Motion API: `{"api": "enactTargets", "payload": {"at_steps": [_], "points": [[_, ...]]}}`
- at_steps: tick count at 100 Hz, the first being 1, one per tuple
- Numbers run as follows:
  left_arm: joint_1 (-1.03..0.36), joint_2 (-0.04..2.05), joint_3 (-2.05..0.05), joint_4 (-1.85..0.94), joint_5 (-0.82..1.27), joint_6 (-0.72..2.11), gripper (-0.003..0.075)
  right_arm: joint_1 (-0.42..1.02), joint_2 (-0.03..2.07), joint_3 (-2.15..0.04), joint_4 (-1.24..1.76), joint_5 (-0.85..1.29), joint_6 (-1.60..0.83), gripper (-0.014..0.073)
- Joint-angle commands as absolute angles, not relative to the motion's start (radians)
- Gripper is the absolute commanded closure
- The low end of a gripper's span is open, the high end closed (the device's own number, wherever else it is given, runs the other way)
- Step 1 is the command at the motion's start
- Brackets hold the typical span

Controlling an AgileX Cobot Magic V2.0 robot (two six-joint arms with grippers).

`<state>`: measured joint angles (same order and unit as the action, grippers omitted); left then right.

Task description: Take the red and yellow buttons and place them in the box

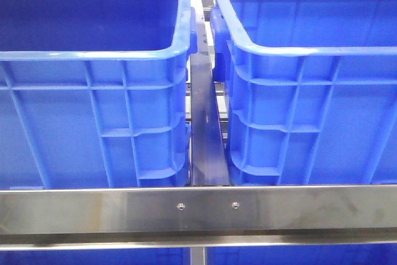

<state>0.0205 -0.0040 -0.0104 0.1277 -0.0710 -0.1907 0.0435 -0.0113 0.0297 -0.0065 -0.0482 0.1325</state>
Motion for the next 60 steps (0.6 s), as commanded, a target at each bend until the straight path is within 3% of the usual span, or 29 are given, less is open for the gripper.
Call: {"api": "enactTargets", "payload": {"at_steps": [1, 36, 60], "points": [[0.024, -0.037, 0.008, 0.125, -0.148, -0.198, 0.0739, 0.041, -0.032, 0.027, -0.009, -0.136, 0.126, 0.0662], [0.024, -0.036, -0.056, 0.125, -0.133, -0.198, 0.0739, 0.041, -0.032, 0.027, -0.009, -0.136, 0.126, 0.0662], [0.024, 0.064, -0.311, 0.113, 0.102, -0.2, 0.0739, 0.041, -0.032, 0.027, -0.009, -0.136, 0.126, 0.0662]]}}
